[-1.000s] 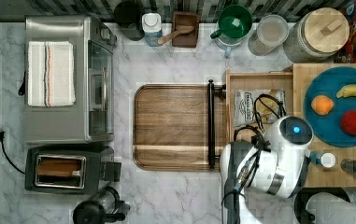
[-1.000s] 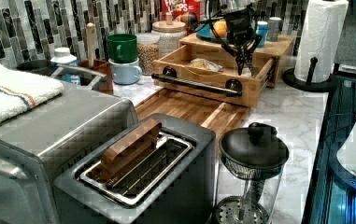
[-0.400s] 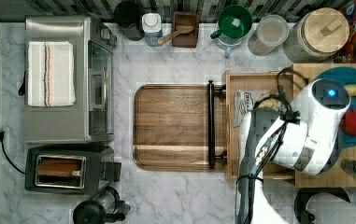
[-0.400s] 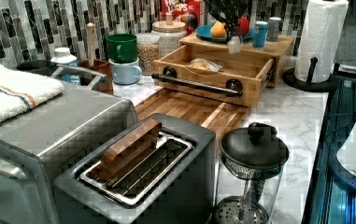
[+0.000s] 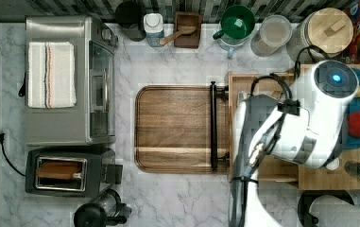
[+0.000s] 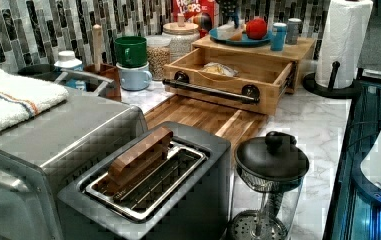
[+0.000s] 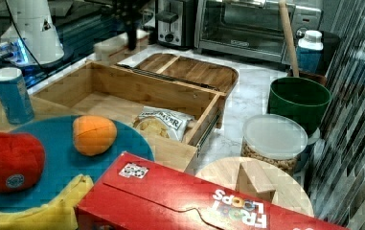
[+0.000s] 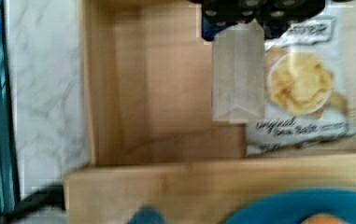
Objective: Pick up the butter.
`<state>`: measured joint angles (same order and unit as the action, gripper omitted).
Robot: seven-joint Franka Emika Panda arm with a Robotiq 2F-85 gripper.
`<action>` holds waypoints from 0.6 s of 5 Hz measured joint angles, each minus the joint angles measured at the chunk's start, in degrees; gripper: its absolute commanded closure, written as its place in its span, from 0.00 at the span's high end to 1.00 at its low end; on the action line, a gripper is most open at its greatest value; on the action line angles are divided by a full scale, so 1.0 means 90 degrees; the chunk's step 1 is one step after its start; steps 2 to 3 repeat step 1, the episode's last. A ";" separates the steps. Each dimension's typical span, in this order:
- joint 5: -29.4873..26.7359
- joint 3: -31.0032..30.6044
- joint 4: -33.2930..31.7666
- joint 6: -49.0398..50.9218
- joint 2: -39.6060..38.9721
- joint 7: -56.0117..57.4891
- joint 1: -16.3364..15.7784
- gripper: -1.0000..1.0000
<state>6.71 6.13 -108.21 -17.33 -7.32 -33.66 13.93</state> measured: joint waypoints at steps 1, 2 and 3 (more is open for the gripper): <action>-0.0035 -0.0310 0.0050 0.0056 0.0012 -0.0572 -0.0124 0.00; -0.0035 -0.0310 0.0050 0.0056 0.0012 -0.0572 -0.0124 0.00; -0.0035 -0.0310 0.0050 0.0056 0.0012 -0.0572 -0.0124 0.00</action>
